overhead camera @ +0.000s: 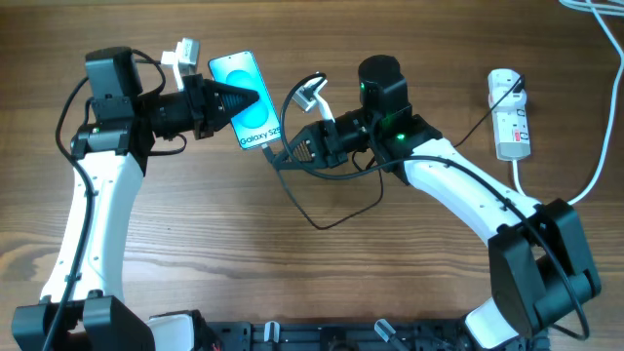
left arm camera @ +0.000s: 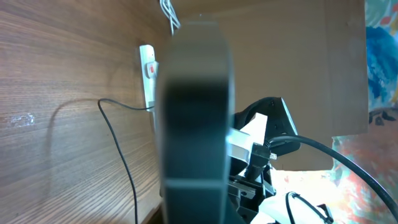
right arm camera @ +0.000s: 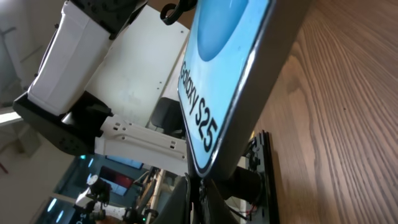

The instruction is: Plug charger to phone and switch on socket

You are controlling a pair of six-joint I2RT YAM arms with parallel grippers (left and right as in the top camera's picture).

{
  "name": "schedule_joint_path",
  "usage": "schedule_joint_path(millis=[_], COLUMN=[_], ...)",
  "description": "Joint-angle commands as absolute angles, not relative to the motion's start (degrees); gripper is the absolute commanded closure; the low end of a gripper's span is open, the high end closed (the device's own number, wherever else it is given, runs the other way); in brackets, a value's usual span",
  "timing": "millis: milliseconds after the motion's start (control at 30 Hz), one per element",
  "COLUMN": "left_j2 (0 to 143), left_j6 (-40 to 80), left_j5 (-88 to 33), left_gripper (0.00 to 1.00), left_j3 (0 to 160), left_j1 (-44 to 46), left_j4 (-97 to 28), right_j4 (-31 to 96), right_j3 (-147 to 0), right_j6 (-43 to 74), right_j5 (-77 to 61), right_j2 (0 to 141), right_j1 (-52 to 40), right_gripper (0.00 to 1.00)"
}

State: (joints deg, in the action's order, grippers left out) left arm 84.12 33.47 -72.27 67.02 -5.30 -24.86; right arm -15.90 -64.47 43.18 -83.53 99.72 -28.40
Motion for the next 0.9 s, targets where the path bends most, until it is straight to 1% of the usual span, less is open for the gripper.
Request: schedule_joint_path(millis=[0, 167, 433, 600, 800, 867], left_j2=[84.14, 84.14, 84.14, 84.14, 84.14, 84.14], left_j6=[31.73, 31.70, 25.87, 25.93, 26.30, 27.94], left_j5=[-74.89, -74.89, -74.94, -74.94, -74.91, -74.91], left_gripper=[0.96, 0.96, 0.96, 0.96, 0.96, 0.96], left_j3=[67.33, 67.33, 67.33, 67.33, 67.33, 67.33], left_j1=[-4.97, -4.97, -4.97, -4.93, -2.61, -2.61], left_j4=[-25.10, -25.10, -25.15, -25.39, -25.78, -25.74], right_j4=[-16.29, -16.34, -19.53, -21.06, -22.31, -22.31], right_j3=[-64.38, -64.38, -64.38, -64.38, -64.38, -64.38], right_j6=[44.14, 44.12, 47.40, 47.57, 48.03, 48.03], right_j5=[-77.56, -75.77, -75.48, -74.96, -74.30, -74.04], right_j2=[98.45, 98.45, 98.45, 98.45, 98.45, 98.45], right_j1=[-27.31, -27.51, -27.51, -27.51, -27.51, -27.51], right_gripper=[0.96, 0.96, 0.96, 0.96, 0.96, 0.96])
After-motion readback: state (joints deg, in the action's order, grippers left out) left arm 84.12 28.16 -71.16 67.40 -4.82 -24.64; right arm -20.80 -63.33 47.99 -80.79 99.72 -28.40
